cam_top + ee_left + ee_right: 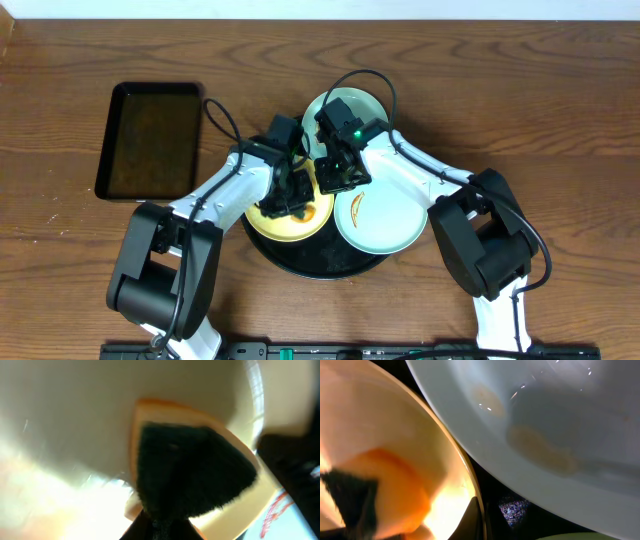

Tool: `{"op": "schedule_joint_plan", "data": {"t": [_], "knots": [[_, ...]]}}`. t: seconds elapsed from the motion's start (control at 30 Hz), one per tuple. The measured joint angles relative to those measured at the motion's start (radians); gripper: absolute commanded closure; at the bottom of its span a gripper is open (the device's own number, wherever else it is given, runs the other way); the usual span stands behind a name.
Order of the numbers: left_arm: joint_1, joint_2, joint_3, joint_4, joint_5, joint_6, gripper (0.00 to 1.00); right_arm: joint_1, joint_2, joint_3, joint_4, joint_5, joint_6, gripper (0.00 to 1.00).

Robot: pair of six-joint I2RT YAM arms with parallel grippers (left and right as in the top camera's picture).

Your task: Clean dirty plates on tray and stack at the side

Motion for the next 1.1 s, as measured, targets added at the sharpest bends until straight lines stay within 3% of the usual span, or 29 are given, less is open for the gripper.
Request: {"op": "schedule_joint_plan", "data": {"t": [0.2,0.43,0.57,0.83,0.97,1.1], "knots": [[0.016,0.0,0.0,-0.058,-0.034,-0.003,0.92,0.0,0.0,0.0,0.0,0.0,0.0,0.99],[0.055,0.0,0.0,-0.177,-0.284,-0.003,0.92,0.0,0.0,0.0,0.0,0.0,0.0,0.99],[0.073,0.0,0.0,-0.142,-0.407,0.006,0.93,0.001,0.0,0.0,0.0,-0.007,0.001,0.99],[0.073,-0.006,0.024,-0.111,-0.475,0.069,0.93,0.0,0.0,0.0,0.002,-0.006,0.008,0.99],[0.078,-0.078,0.039,-0.113,-0.497,0.072,0.92,0.0,0.0,0.002,0.002,-0.006,0.001,0.99],[0.084,-0.264,0.048,-0.115,-0.484,0.072,0.92,0.0,0.0,0.05,-0.036,-0.009,-0.023,0.99]]}}
